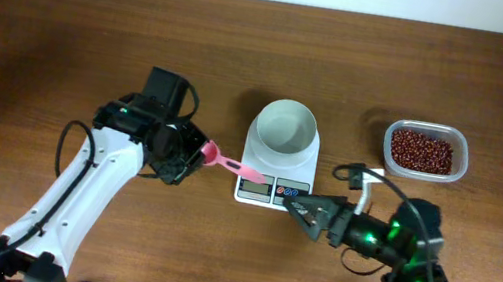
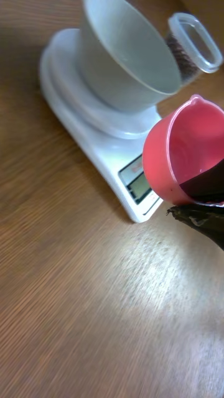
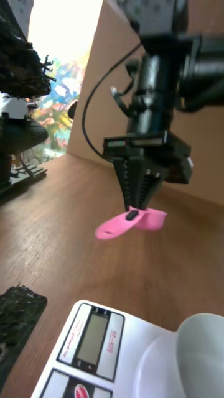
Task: Scoop and weigh 50g on scale
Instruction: 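Move the right gripper to the scoop handle held by the left gripper, then grasp the scoop handle with the right gripper and release the left gripper, then carry the scoop with the right gripper into the bean tub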
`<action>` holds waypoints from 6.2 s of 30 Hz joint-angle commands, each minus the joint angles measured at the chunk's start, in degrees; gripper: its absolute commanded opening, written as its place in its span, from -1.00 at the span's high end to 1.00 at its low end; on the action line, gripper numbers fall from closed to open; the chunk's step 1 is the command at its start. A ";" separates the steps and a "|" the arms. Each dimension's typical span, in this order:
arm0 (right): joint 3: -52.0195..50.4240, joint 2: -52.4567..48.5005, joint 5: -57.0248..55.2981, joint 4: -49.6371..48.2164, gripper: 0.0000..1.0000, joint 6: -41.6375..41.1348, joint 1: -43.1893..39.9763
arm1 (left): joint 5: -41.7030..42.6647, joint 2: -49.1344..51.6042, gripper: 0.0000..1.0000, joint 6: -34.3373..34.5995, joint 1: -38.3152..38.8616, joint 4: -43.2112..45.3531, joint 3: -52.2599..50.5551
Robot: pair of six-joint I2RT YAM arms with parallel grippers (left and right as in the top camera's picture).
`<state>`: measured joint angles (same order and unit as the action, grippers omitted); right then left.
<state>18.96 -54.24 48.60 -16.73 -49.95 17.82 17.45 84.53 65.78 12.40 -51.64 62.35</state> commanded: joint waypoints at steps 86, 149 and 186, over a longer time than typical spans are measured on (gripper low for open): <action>0.87 -6.23 -6.51 0.15 0.92 9.70 -0.07 | -11.32 -0.66 -0.98 5.35 14.34 -1.01 0.09; 20.37 -7.26 4.85 19.76 0.92 30.27 -45.59 | -12.79 -0.66 -0.98 -29.20 11.82 5.73 0.11; 31.95 -31.06 -22.29 40.79 0.92 52.46 -36.26 | -12.79 -0.66 -0.98 -29.20 11.82 5.73 0.11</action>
<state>50.35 -84.71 21.63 22.74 4.43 -18.55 5.28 84.53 37.45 24.40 -45.98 62.35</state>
